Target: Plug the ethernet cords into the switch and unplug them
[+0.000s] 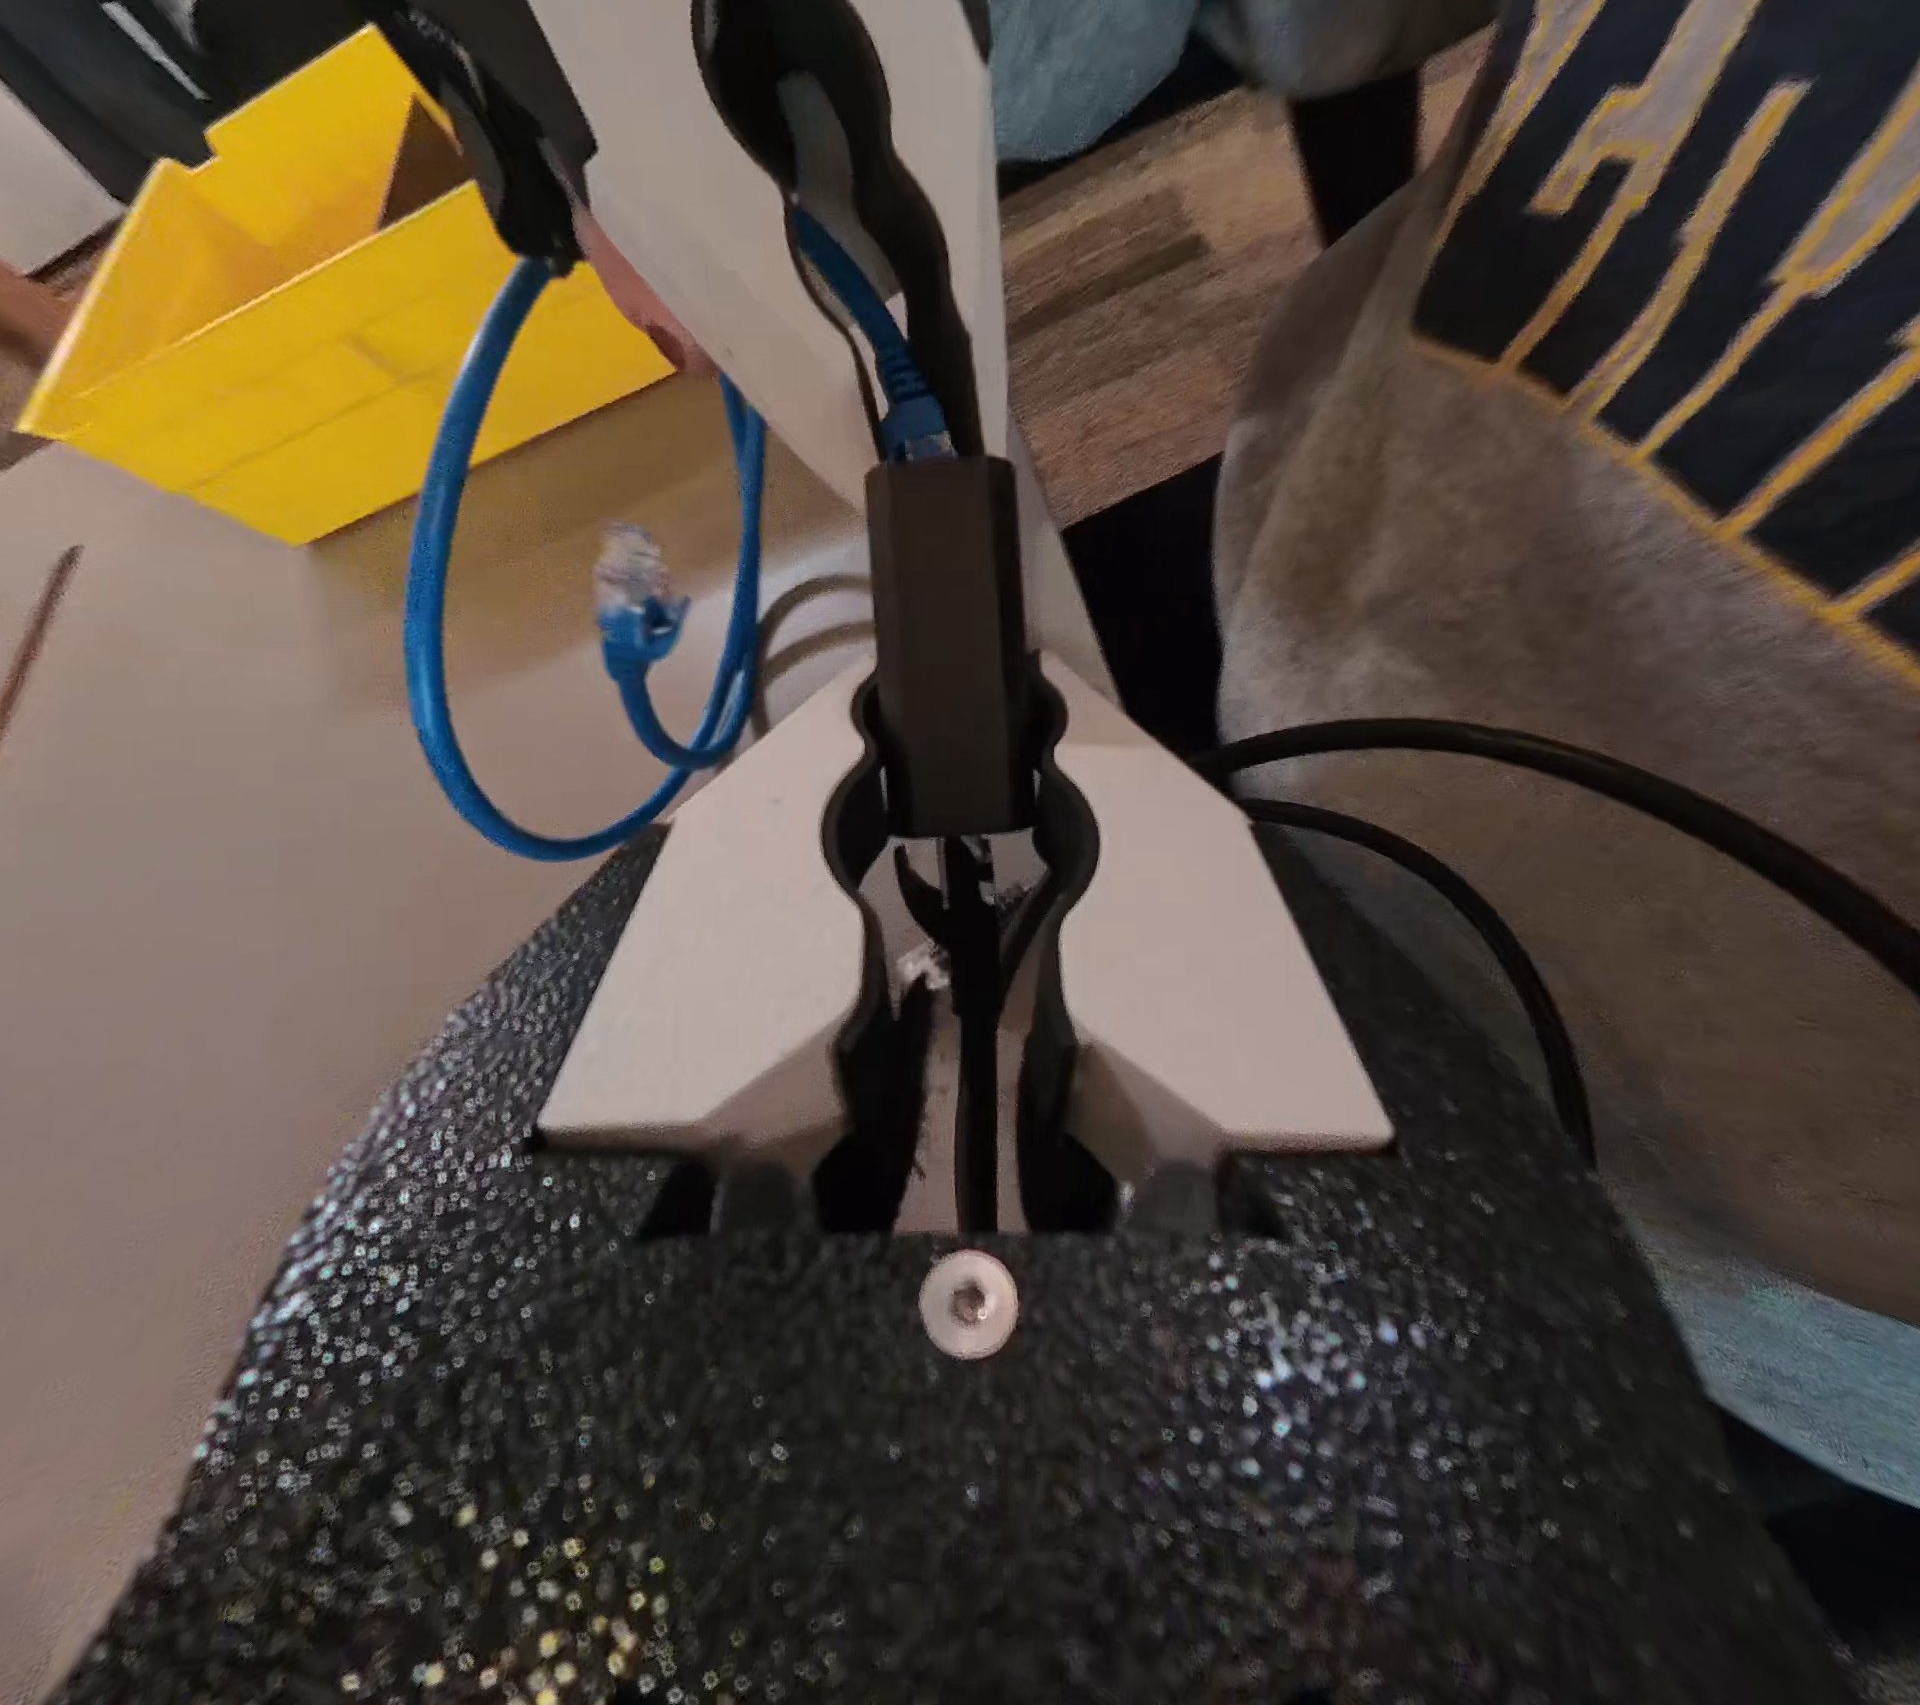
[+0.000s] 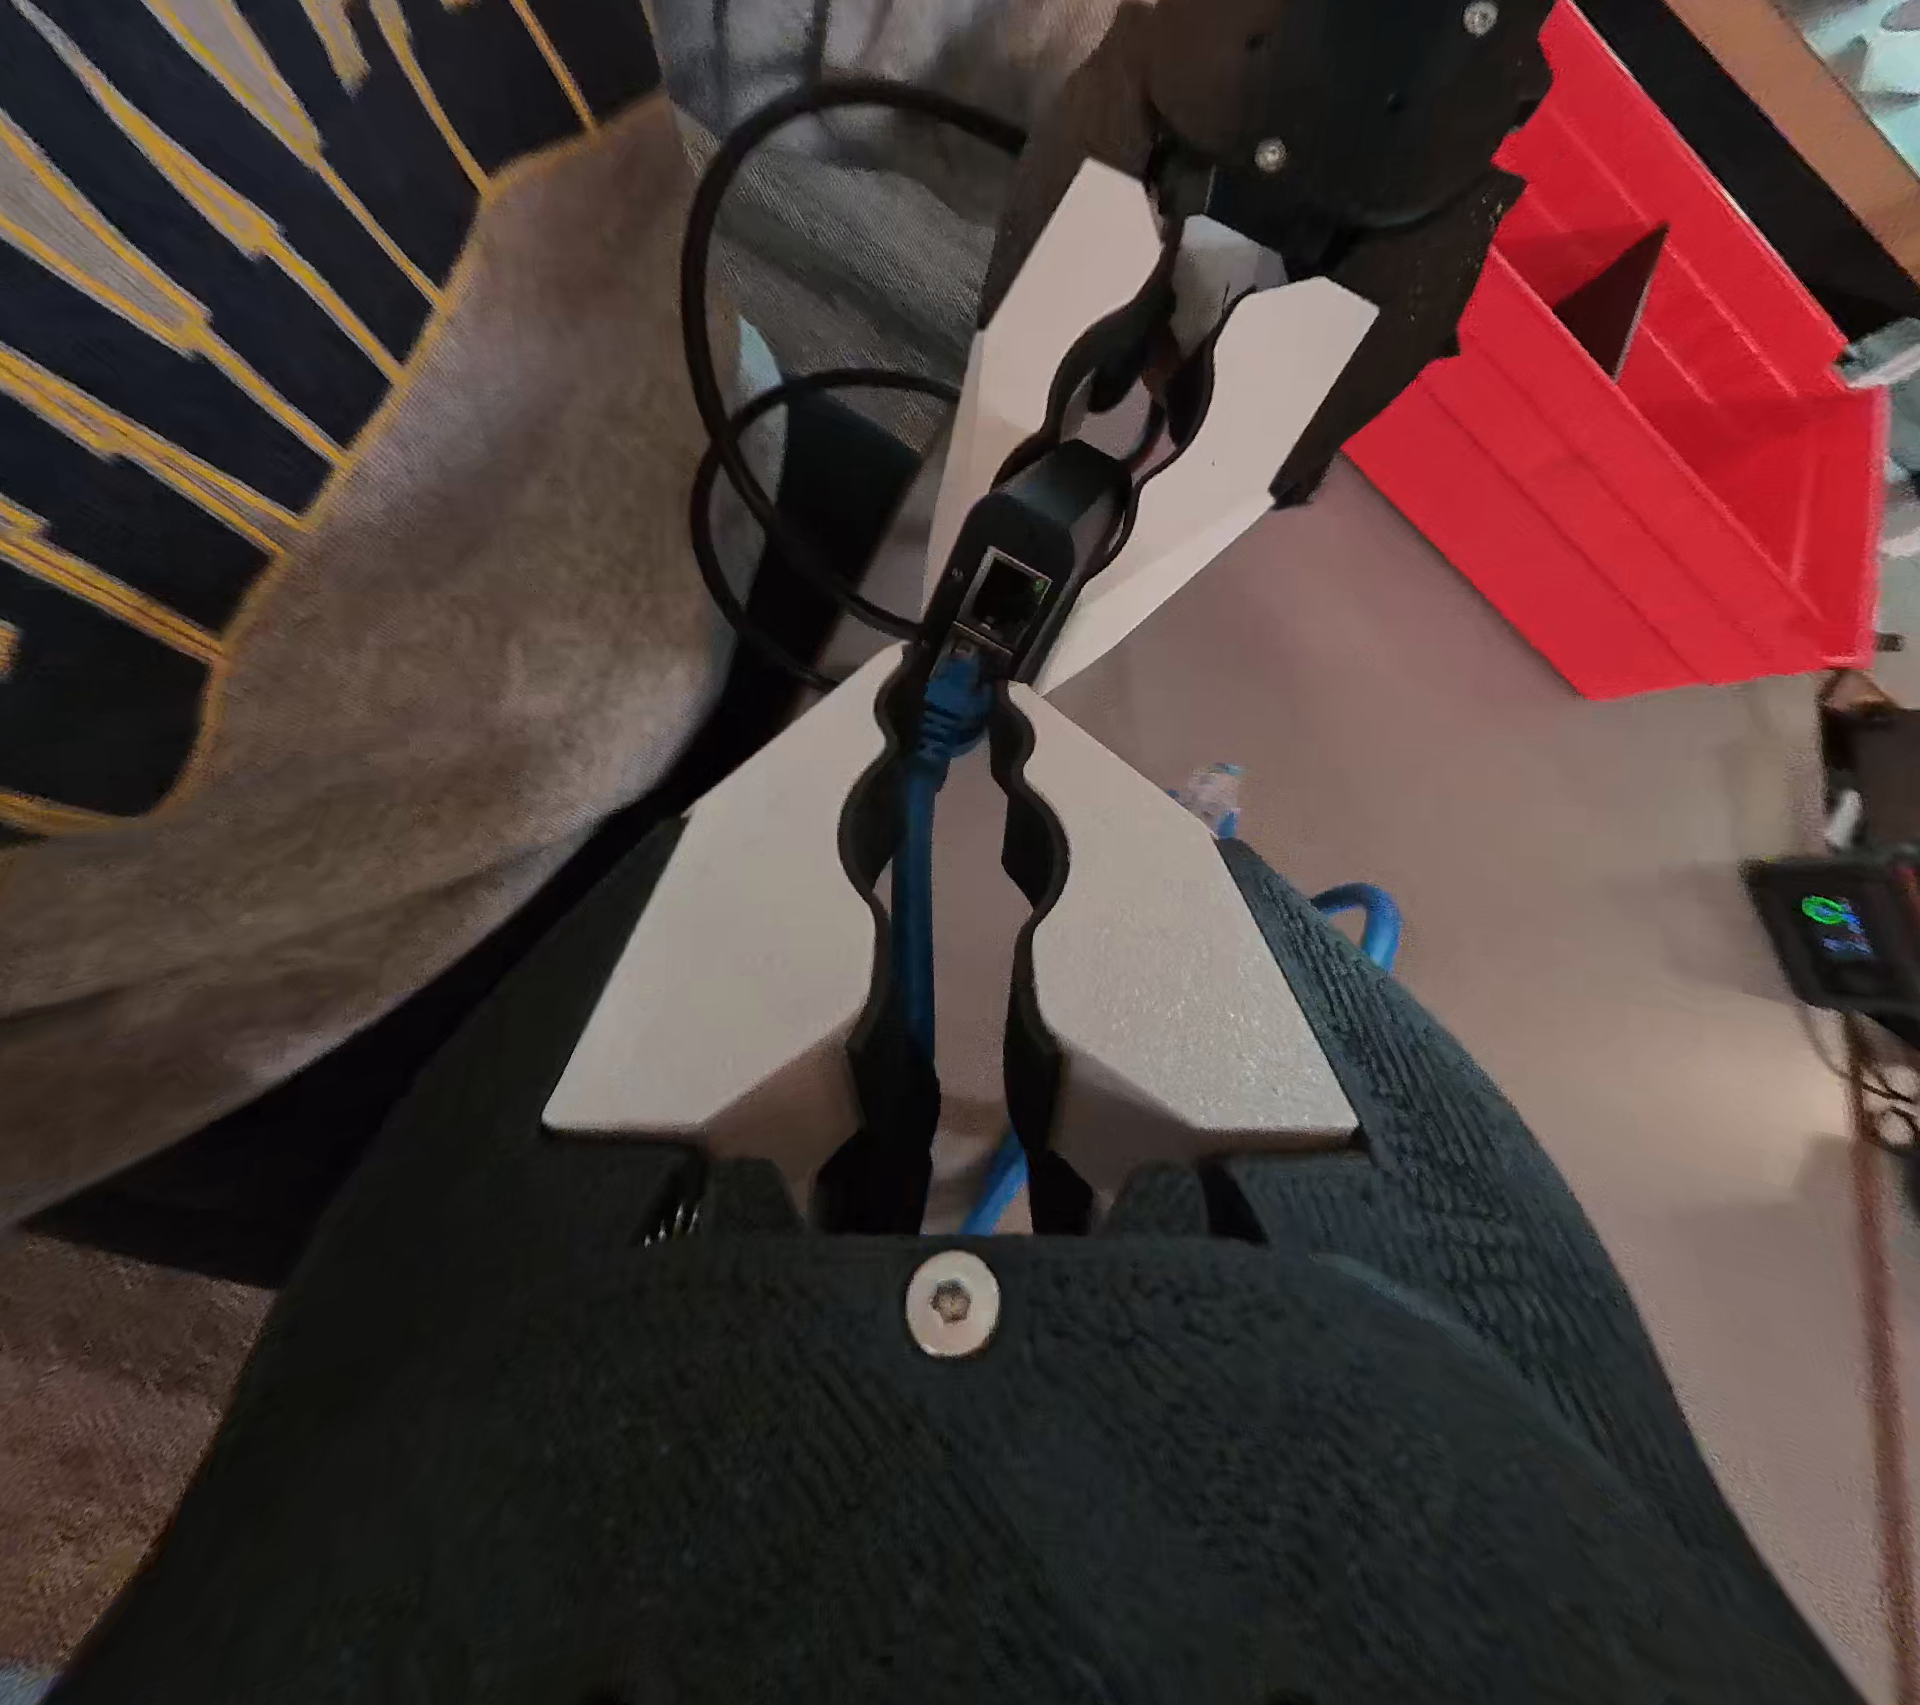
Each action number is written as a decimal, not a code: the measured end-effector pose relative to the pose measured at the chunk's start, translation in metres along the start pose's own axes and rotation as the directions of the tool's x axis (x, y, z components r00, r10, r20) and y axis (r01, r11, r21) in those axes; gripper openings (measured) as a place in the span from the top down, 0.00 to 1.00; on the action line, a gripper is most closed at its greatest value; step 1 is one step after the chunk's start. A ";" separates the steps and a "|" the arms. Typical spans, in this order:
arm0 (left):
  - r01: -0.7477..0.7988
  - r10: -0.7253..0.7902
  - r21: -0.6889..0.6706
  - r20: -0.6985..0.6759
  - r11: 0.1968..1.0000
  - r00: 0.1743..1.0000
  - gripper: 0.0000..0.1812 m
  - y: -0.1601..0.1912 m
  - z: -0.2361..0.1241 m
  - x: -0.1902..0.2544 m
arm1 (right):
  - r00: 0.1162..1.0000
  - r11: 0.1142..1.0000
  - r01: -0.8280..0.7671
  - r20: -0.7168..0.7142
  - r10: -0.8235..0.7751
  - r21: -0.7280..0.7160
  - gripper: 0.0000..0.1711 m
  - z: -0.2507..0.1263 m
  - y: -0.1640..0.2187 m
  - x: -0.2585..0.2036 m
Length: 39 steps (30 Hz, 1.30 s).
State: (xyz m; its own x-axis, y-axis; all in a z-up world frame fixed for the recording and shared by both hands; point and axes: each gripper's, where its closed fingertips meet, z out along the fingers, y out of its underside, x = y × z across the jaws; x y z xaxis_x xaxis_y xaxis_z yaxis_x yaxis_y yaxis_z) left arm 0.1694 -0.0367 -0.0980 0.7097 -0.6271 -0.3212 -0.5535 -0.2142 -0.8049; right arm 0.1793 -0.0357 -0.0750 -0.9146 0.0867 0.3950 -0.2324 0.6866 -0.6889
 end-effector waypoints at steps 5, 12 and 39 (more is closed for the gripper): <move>0.079 -0.073 0.068 -0.085 0.995 0.994 0.88 -0.013 -0.005 0.009 | 0.996 0.990 -0.076 0.059 0.069 0.121 0.94 -0.006 -0.013 -0.006; 0.178 -0.177 0.138 -0.018 0.974 0.984 0.81 -0.018 -0.001 -0.007 | 0.989 0.974 -0.145 -0.001 0.147 0.176 0.94 -0.015 -0.006 0.013; 0.195 -0.246 0.159 0.432 0.968 0.868 0.88 0.032 -0.040 -0.072 | 0.277 0.974 0.227 -0.958 -0.075 -0.010 0.94 -0.304 -0.065 0.080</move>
State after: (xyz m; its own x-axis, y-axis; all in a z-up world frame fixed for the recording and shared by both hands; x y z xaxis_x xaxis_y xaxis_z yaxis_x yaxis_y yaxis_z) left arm 0.0832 -0.0278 -0.0803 0.9402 -0.1679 -0.2965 -0.3280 -0.2101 -0.9210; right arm 0.2220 0.1460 0.1857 0.0813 0.6642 0.7431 -0.4307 0.6958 -0.5747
